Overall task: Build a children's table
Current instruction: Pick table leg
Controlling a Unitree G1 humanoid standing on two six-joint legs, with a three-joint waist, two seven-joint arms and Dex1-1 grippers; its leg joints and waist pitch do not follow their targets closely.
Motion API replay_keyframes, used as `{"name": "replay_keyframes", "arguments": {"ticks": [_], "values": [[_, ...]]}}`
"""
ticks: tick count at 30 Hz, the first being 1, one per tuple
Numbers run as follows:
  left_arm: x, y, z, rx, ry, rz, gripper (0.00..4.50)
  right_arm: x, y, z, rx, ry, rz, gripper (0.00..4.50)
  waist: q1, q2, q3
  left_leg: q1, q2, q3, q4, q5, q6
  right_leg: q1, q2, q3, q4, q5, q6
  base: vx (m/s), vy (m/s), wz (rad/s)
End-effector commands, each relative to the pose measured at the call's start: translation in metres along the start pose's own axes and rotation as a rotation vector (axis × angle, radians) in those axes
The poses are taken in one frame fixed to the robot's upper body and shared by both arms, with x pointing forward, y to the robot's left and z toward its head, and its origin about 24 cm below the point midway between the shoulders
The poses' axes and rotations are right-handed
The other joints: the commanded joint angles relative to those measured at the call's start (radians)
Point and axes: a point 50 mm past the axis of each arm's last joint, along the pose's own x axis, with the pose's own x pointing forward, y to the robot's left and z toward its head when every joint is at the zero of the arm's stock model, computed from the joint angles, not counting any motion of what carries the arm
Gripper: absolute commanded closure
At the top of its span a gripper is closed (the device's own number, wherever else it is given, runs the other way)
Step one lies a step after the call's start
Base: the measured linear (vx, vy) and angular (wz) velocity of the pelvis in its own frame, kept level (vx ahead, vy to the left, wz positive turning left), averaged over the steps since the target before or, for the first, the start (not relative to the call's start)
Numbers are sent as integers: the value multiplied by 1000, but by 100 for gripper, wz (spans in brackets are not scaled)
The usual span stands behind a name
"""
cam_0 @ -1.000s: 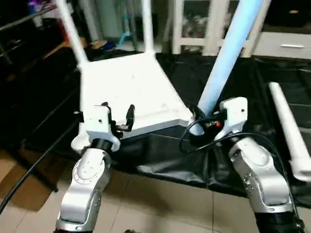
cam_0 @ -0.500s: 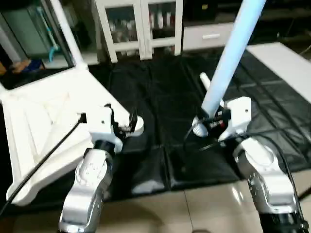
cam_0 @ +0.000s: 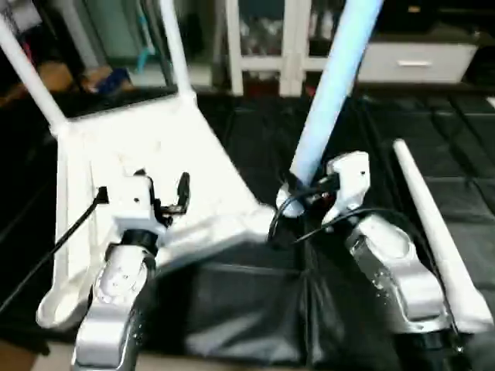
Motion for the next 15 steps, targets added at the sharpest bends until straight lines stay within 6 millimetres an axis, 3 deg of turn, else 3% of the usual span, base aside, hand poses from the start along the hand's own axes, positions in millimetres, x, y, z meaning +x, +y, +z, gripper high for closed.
{"name": "replay_keyframes", "arguments": {"ticks": [1,2,3,4,5,6,7,8,9,10,11,12,13,14,15], "values": [[0,-5,1,3,-2,-27,29,-2,-8,0,5,6,-39,266,81,-51,-50,-118,-17,112,118,-11,135,172,-80,150,-184,313,260,120,-94,11],[0,-5,1,10,4,-30,29,-3,-9,0,5,7,-42,266,85,-54,-56,-140,-5,130,121,123,76,168,-49,92,-139,676,374,120,-94,11],[0,-6,0,9,12,-34,29,-3,-10,0,7,6,-47,266,99,-41,-54,-125,-9,141,109,195,33,150,-42,65,-136,871,414,97,-68,-14],[0,-6,-1,8,24,-40,29,-4,-11,0,10,4,-53,266,125,-6,-62,-127,26,146,53,328,-7,132,-51,33,-116,1165,421,58,-57,-15],[0,-6,-1,8,24,-40,29,-4,-11,0,10,4,-53,266,134,19,-64,-134,52,135,24,351,9,127,-57,25,-113,1151,403,58,-57,-15],[0,-6,-2,-5,26,-36,29,-4,-12,0,10,4,-57,266,138,43,-67,-130,96,115,-1,341,31,118,-69,13,-113,1079,383,48,4,-18],[1,-6,-2,-7,26,-35,29,-4,-12,0,10,4,-58,266,76,98,-75,-51,371,-62,-45,448,297,15,-127,-5,2,472,297,12,27,-18],[1,-6,-3,-15,27,-32,29,-4,-13,0,10,5,-61,266,83,93,-85,-2,374,-73,-9,628,338,-32,-131,21,-9,281,218,12,27,-18],[1,-2,-6,-8,44,-5,29,-3,-13,0,2,11,-56,266,85,77,-79,-9,341,-53,5,754,322,-39,-128,41,-33,235,154,-64,131,-10],[1,1,-8,0,59,15,29,-3,-14,1,-4,16,-53,266,117,78,-61,-107,215,39,-56,642,192,34,-55,-16,-59,226,56,-104,175,4],[1,3,-11,2,77,27,29,-2,-14,1,-10,21,-47,266,126,58,-56,-115,157,80,-60,189,81,39,-59,-17,-123,126,-4,-104,175,4],[1,4,-12,5,82,30,29,-1,-14,1,-12,21,-45,266,120,52,-48,-123,153,80,-55,-173,-34,56,-120,-5,-158,-28,-69,-104,62,-4],[0,6,-15,14,100,41,29,0,-15,2,-18,22,-39,266,124,30,-47,-115,163,86,-53,-263,-70,50,-136,4,-174,-102,-90,-55,10,-7],[0,6,-15,14,100,41,29,0,-15,2,-18,22,-39,266,125,40,-39,-96,177,85,-50,-373,-117,31,-147,10,-189,-238,-116,-111,5,-2],[-2,7,-18,17,126,38,29,2,-15,2,-28,27,-23,266,121,34,-35,-93,183,87,-55,-417,-134,23,-141,5,-193,-284,-116,-111,0,3]]}}
